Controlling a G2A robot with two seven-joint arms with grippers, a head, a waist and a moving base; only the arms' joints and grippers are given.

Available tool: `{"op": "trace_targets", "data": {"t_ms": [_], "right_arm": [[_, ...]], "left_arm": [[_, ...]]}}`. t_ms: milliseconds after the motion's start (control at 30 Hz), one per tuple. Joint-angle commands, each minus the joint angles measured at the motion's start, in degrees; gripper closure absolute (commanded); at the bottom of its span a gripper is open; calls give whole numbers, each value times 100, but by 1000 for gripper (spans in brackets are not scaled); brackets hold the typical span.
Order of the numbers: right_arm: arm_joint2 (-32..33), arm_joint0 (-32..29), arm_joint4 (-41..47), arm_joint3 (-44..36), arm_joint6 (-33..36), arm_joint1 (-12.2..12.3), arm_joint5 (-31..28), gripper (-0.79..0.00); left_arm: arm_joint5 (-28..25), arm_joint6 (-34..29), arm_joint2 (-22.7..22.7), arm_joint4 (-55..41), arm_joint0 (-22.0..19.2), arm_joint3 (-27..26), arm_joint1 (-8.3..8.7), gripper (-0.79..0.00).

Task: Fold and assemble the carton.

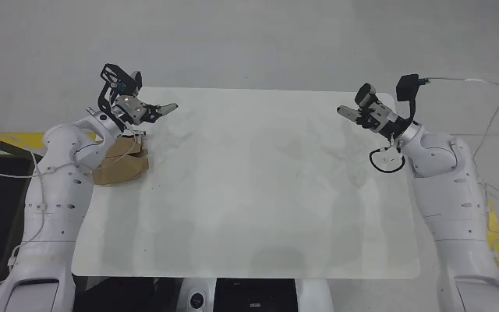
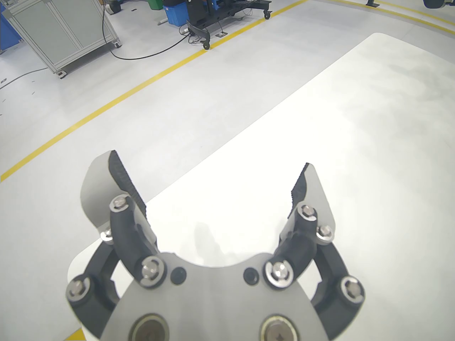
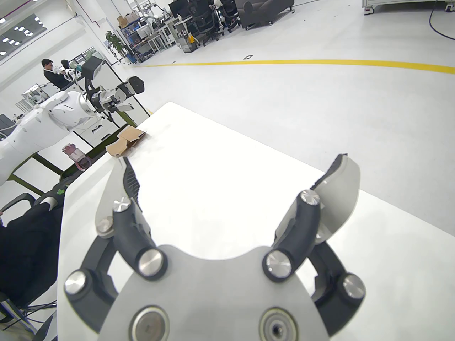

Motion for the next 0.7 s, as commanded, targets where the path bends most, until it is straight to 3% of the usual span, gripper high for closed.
{"op": "trace_targets", "data": {"t_ms": [0,533,667], "right_arm": [[0,0,0,0,0,0,0,-785],[0,0,0,0,0,0,0,-784],[0,0,0,0,0,0,0,-785]], "left_arm": [[0,0,0,0,0,0,0,-785],[0,0,0,0,0,0,0,-785],[599,187,-119,159,161,-141,3,-785]]}}
